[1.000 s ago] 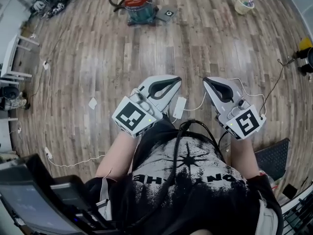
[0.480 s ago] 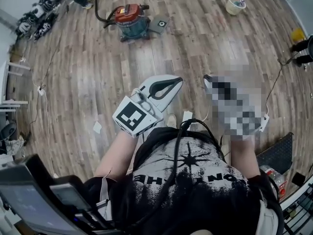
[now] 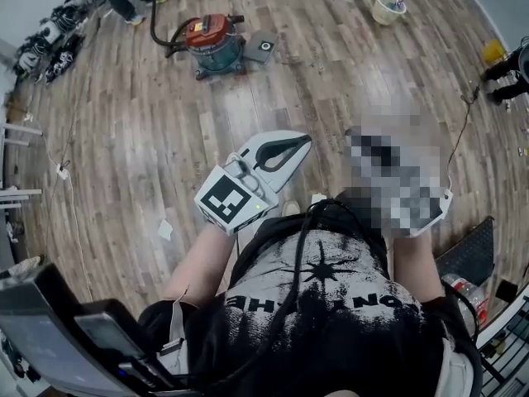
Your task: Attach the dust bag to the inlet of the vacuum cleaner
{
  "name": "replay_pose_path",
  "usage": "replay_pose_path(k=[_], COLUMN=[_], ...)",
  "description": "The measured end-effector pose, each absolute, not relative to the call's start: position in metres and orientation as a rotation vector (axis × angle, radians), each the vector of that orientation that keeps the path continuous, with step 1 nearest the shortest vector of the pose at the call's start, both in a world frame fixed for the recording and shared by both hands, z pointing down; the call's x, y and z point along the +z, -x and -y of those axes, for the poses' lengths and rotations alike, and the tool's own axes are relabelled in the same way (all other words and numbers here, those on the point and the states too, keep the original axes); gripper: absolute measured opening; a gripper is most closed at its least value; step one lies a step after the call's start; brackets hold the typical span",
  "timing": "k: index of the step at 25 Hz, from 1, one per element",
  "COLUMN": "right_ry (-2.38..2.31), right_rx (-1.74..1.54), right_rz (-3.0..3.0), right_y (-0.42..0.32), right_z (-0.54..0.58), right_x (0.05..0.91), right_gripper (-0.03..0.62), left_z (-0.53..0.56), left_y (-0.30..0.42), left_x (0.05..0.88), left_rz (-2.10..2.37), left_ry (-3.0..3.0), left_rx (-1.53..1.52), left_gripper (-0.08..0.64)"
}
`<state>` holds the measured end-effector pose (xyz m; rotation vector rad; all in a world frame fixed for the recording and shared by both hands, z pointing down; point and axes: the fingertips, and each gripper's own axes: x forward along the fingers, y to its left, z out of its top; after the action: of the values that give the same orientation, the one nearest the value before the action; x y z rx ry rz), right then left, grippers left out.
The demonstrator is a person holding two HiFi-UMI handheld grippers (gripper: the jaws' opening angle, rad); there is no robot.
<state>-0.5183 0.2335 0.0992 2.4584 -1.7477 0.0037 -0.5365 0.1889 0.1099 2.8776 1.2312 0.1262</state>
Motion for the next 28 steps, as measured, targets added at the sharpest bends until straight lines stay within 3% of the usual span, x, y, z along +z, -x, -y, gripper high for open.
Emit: replay_pose_path(k=[11, 28], right_ry=[-2.417, -2.234], right_rx=[0.041, 0.008], right_rz=[1.82, 2.101], right_y=[0.457, 0.217], right_z=[-0.225, -0.24], right_x=[0.105, 0.106], right_gripper=[0.005, 0.005], left_z=[-0.183, -0.212], left_y=[0.478, 0.236], left_x=[0.118, 0.117], left_rz=[-1.156, -0.884], left_ry=[-2.871, -2.975], left_rx=[0.194, 0.244], left_gripper=[0.001, 0.002])
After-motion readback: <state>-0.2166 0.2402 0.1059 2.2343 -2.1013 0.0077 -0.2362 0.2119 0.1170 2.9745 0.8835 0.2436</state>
